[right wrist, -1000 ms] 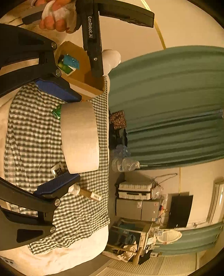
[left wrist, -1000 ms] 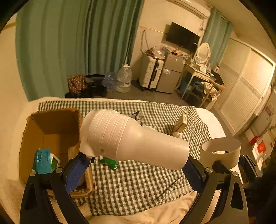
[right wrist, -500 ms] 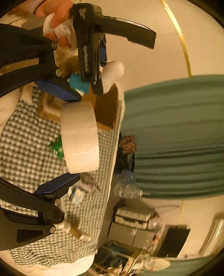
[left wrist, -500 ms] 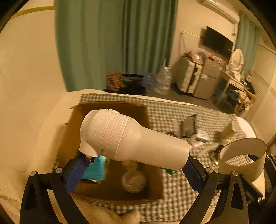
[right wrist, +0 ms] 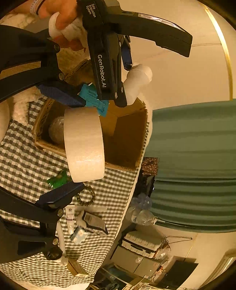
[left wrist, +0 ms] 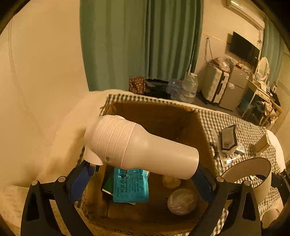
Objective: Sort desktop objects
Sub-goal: 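Carry the white bottle and tape roll over the cardboard box with both tools, then open both tools to drop the bottle and tape roll into the box, then move both tools back toward the remaining items on the cloth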
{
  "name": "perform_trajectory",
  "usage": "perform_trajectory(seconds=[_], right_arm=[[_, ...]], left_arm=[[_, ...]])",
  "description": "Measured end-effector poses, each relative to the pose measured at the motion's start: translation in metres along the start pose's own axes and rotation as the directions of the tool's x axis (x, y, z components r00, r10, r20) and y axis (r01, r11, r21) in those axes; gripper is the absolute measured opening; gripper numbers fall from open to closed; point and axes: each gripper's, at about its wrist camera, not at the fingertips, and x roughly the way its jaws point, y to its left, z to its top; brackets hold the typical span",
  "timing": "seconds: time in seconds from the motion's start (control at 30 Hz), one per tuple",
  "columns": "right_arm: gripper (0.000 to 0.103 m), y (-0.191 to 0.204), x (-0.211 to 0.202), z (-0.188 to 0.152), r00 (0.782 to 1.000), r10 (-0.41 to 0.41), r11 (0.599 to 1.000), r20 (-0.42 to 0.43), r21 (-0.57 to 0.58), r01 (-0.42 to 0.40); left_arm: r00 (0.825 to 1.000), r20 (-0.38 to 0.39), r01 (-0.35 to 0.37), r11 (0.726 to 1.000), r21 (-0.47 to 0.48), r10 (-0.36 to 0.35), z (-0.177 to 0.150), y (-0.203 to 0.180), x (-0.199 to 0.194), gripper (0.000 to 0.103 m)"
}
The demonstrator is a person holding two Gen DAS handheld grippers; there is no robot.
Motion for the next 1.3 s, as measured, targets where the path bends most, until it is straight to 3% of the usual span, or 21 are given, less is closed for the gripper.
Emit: perform_trajectory(seconds=[0.33, 0.4, 0.57, 1.0, 1.3], right_arm=[[0.082, 0.012, 0.036, 0.009, 0.999, 0.012, 1.000, -0.047, 0.010, -0.012], [0.083, 0.015, 0.038, 0.011, 0.999, 0.012, 1.000, -0.037, 0.007, -0.012], [0.087, 0.021, 0.039, 0.013, 0.999, -0.051, 0.998, -0.005, -0.025, 0.051], [0.091, 0.001, 0.019, 0.014, 0.998, -0.052, 0.997, 0.039, 0.054, 0.050], [0.091, -0.022, -0.007, 0.007, 0.993, -0.102, 0.992, 0.055, 0.081, 0.097]], left_arm=[[1.000, -0.029, 0.001, 0.999, -0.046, -0.002, -0.006, 0.015, 0.023, 0.100], [0.999, -0.040, -0.034, 0.998, -0.048, 0.032, -0.008, 0.015, 0.026, 0.101], [0.995, -0.083, -0.058, 0.995, -0.086, 0.051, -0.007, 0.020, 0.034, 0.103], [0.998, -0.032, -0.056, 0.998, 0.005, 0.056, -0.008, 0.000, 0.026, 0.103], [0.999, -0.005, -0.036, 0.998, 0.044, 0.036, -0.010, -0.025, 0.008, 0.103]])
